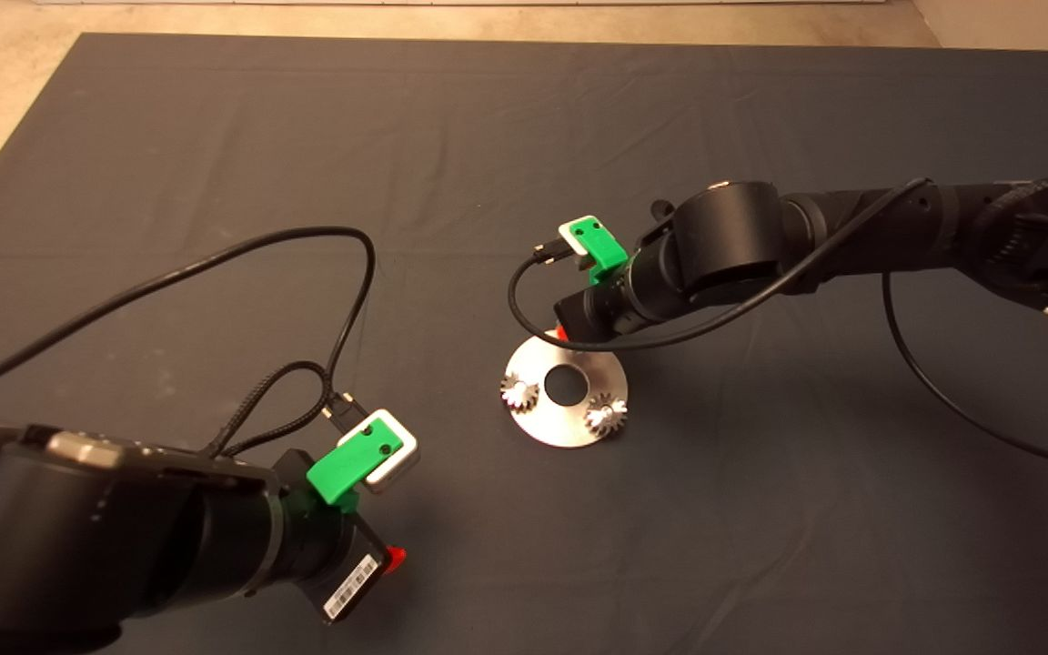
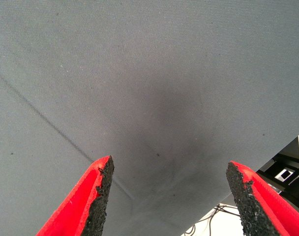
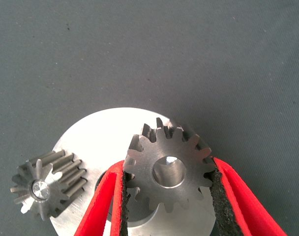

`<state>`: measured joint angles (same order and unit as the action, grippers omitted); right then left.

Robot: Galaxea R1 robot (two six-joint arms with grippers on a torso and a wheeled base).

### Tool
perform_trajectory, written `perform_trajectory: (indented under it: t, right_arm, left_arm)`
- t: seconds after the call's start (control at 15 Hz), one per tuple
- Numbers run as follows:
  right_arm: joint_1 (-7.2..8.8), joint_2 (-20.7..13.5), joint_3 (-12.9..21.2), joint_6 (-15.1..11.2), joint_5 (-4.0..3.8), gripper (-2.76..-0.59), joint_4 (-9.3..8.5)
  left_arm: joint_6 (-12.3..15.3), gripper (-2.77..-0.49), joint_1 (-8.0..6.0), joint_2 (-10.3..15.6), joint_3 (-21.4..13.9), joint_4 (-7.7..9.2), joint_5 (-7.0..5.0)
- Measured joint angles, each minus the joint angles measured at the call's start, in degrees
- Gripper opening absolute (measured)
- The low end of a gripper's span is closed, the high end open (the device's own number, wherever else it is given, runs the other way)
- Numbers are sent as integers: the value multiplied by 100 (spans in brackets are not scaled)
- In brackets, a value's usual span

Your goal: Install three planetary gears onto the carrier pins

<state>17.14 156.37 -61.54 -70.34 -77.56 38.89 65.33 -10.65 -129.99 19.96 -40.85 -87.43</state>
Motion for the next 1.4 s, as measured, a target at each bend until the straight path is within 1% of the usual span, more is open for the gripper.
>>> perform_trajectory:
  t: [0.07, 0.33, 0.73, 0.8, 0.93, 1.0, 1.4]
  right_arm:
    - [0, 2, -15, 11, 13, -246, 0]
    - [1, 0, -30, 21, -2, -246, 0]
    - [2, 0, -30, 68, -6, -246, -2]
    - [5, 0, -30, 68, -51, -246, -2]
    - [17, 0, -30, 68, -185, -246, -24]
    - [22, -3, -32, 68, -223, -246, -39]
    - [34, -3, -37, 68, -229, -246, -79]
  left_arm:
    - [0, -166, 0, 0, 0, 0, -2]
    - [0, -166, 2, 0, 0, 0, -2]
    - [0, -166, 0, 0, 0, 0, 0]
    - [0, -166, 0, 0, 0, 0, 0]
    - [0, -166, 0, 1, 0, 0, -2]
    - [-1, -166, 0, 1, 0, 0, 0]
    - [0, -166, 0, 1, 0, 0, -1]
